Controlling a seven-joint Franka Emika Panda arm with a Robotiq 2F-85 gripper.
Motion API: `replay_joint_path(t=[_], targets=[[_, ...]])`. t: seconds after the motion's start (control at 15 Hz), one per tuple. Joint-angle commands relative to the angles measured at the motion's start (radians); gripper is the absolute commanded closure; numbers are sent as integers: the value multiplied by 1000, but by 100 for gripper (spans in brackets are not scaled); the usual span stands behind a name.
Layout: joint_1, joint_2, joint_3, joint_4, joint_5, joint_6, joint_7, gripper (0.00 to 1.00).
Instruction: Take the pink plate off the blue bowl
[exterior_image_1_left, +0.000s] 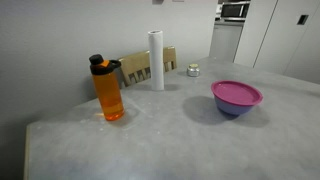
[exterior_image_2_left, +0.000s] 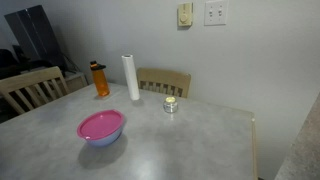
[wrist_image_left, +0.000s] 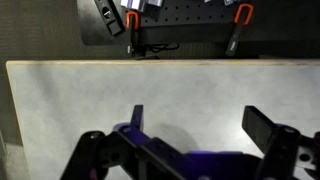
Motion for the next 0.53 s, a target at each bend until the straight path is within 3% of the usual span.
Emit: replay_joint_path(t=[0.0,0.47], targets=[[15,4,-14,-2,-10,-2,10,0],[4,61,-58,3,15,240,-3,0]])
